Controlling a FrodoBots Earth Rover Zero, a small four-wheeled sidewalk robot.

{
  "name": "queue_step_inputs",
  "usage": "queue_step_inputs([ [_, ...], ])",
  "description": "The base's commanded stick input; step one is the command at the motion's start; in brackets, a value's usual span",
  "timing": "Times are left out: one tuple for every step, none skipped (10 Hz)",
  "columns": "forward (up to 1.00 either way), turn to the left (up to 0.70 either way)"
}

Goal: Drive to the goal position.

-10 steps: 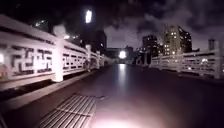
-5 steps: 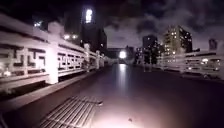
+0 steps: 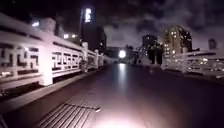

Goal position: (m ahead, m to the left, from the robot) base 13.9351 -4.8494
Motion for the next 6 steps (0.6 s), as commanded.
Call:
queue_step_inputs([
  [0.45,0.00],
  [0.45,0.00],
  [0.45,0.00],
  [0.45,0.00],
  [0.45,0.00],
  [0.45,0.00],
])
